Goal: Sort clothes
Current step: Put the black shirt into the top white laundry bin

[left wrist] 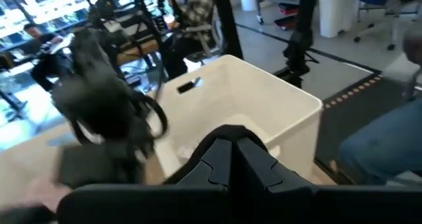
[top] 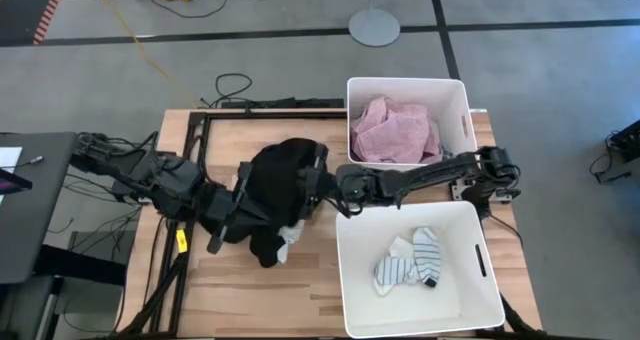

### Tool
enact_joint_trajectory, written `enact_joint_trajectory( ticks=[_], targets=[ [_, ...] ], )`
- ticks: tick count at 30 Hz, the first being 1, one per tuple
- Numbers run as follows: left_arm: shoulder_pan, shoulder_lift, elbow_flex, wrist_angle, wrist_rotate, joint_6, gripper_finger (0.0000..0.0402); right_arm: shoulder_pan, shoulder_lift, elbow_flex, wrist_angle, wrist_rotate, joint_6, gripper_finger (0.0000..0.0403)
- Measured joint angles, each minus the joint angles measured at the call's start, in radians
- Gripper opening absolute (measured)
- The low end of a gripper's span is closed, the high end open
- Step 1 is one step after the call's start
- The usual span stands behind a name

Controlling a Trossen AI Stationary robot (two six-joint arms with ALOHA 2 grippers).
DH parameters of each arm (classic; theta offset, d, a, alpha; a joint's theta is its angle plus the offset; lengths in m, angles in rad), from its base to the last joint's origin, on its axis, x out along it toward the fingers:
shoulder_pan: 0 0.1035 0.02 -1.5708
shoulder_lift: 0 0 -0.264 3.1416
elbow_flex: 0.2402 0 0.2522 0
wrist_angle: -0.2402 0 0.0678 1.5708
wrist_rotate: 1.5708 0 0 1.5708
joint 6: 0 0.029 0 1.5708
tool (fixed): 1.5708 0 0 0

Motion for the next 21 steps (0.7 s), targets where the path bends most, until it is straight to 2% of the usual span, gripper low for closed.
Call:
enact_joint_trajectory(
  ticks=[8, 14, 17, 21],
  targets=[
    [-0.072, 0.0, -0.005, -0.124, -0.218, -0.056, 0.0001, 0.069, -0.122, 0.147, -0.132, 0.114, -0.216, 0.0002],
    [-0.075, 0.0, -0.005, -0.135, -0.306, -0.066, 0.0017, 0.066, -0.233, 0.271, -0.26, 0.108, -0.237, 0.0001],
    [-0.075, 0.014, -0.006, -0.141, -0.356, -0.051, 0.0051, 0.057, -0.258, 0.335, -0.348, 0.05, -0.21, 0.0001],
    [-0.065, 0.055, -0.007, -0.158, -0.429, -0.047, 0.0131, 0.072, -0.26, 0.409, -0.446, 0.008, -0.195, 0.0]
  ],
)
